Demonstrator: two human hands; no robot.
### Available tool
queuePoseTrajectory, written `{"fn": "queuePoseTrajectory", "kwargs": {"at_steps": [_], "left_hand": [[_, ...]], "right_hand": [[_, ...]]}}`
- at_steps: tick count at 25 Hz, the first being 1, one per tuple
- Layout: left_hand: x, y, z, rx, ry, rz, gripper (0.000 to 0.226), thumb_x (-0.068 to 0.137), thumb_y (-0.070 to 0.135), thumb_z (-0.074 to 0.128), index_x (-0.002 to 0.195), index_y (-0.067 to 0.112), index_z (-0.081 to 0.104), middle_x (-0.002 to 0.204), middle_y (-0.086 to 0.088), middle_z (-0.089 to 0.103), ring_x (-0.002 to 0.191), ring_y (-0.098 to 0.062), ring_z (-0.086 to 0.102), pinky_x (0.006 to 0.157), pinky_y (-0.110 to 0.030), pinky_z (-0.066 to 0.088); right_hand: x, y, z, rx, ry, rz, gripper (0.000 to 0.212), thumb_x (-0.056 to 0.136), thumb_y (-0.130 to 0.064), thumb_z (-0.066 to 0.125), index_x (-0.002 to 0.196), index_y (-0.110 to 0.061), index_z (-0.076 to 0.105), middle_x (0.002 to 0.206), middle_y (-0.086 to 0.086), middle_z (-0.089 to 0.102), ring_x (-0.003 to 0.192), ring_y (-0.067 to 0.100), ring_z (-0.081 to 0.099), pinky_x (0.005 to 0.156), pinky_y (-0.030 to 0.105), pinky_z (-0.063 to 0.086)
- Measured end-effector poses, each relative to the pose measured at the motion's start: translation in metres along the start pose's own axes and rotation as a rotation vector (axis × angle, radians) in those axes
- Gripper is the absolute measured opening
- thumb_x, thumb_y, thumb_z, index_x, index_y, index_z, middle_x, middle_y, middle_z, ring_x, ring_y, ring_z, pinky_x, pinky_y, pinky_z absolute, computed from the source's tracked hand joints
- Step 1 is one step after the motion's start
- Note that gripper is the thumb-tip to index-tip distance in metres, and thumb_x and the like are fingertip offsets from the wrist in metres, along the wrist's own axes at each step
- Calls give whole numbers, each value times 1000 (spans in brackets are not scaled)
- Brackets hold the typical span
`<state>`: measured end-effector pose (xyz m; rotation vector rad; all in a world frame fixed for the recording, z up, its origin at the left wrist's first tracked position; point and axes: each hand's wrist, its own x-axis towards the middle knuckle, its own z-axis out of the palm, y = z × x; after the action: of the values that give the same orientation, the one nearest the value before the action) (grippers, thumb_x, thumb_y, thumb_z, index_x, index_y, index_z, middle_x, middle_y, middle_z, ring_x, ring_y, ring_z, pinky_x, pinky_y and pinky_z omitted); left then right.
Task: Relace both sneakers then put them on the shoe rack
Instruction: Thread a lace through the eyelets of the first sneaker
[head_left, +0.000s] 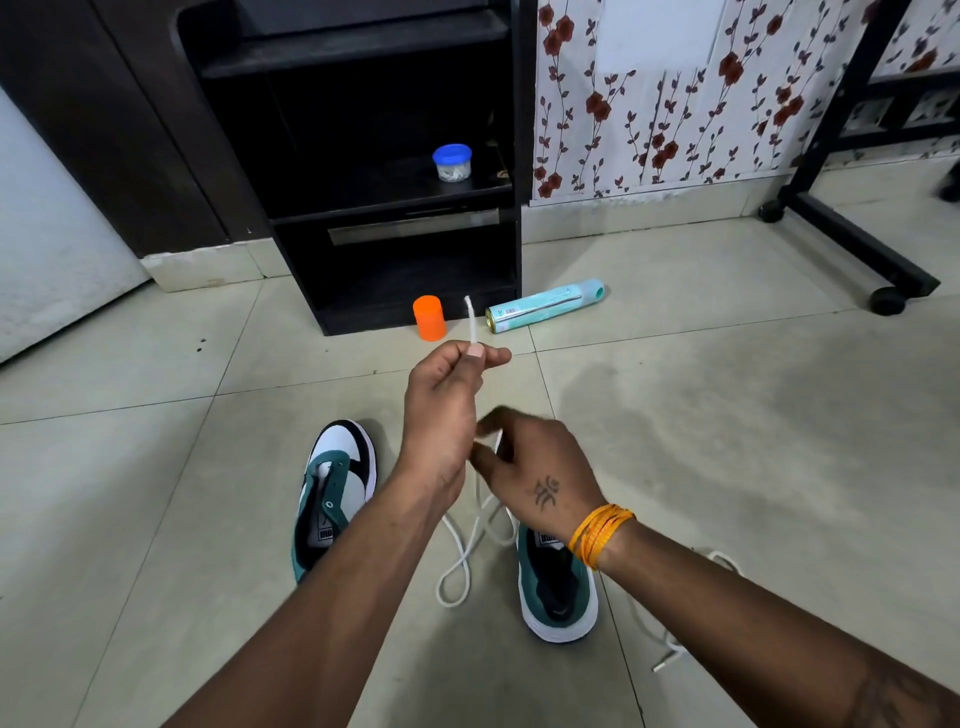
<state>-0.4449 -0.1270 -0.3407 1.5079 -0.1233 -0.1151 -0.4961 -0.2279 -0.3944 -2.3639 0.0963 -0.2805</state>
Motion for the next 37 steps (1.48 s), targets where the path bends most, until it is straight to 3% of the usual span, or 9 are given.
{"fn": "queuePoseTrajectory", "kwargs": {"at_steps": [2, 4, 7, 13, 19, 22, 27, 31, 37], "left_hand": [[-5, -4, 5, -20, 2, -31, 26, 108, 15, 50, 102, 5, 73, 110, -3, 79, 102, -5, 72, 76, -12, 52], [-7, -9, 7, -52, 2, -43, 26, 108, 14, 51, 102, 3, 73, 108, -4, 79, 95, -5, 73, 75, -13, 53], [-2, -11, 6, 9, 8, -35, 23, 106, 15, 55, 101, 9, 76, 108, 3, 79, 98, 1, 69, 79, -16, 49], [-4, -31, 5, 116, 47, 6, 22, 98, 5, 66, 99, 22, 80, 101, 12, 80, 93, 6, 70, 81, -16, 53], [-4, -52, -5, 475, 64, 76, 7, 92, 19, 78, 87, 23, 82, 76, 11, 76, 70, 1, 68, 68, -15, 48], [-10, -71, -1, 592, 34, 82, 14, 93, 24, 76, 79, 22, 80, 69, 10, 74, 64, -2, 65, 64, -20, 46], [-20, -98, 20, 723, -62, 95, 5, 86, 22, 77, 82, 25, 79, 73, 13, 75, 68, -6, 68, 68, -29, 54], [-23, -115, 33, 929, -162, 152, 12, 83, 20, 67, 81, 24, 78, 81, 5, 75, 83, -20, 68, 71, -34, 55], [-26, -132, 15, 1112, -58, 409, 11, 83, 23, 65, 77, 16, 72, 88, 0, 54, 90, -24, 48, 74, -40, 48]], "right_hand": [[7, -12, -7, 136, 134, -30, 22, 92, -44, 55, 103, -30, 66, 60, -7, 60, 59, 10, 60, 58, 33, 48], [12, -15, -8, 159, 194, -72, 26, 95, -45, 44, 94, -27, 63, 59, -6, 59, 54, 14, 56, 53, 38, 46], [3, -5, -2, 182, 164, -26, 30, 92, -50, 40, 75, -29, 54, 57, -6, 56, 53, 13, 53, 51, 36, 43], [-9, 5, 4, 212, 89, 30, 28, 84, -47, 43, 63, -30, 51, 58, 0, 57, 59, 15, 54, 58, 40, 45], [-35, 55, 3, 197, 235, 330, 10, 89, -23, 64, 84, -27, 72, 71, -11, 69, 68, 7, 64, 70, 33, 54], [-54, 72, 4, 131, 262, 420, 6, 87, -30, 67, 91, -31, 71, 78, -13, 68, 72, 8, 64, 71, 34, 55], [-65, 79, 19, 8, 49, 319, 53, 71, -48, 63, 122, -34, 59, 111, -9, 56, 101, 15, 58, 83, 36, 52], [-60, 89, 34, -61, 74, 238, 38, 80, -32, 55, 116, -22, 60, 108, -1, 56, 98, 27, 57, 76, 38, 48], [-68, 98, 43, -22, 196, 214, 35, 90, -16, 55, 124, -19, 61, 116, 0, 57, 103, 24, 60, 86, 37, 51]]}}
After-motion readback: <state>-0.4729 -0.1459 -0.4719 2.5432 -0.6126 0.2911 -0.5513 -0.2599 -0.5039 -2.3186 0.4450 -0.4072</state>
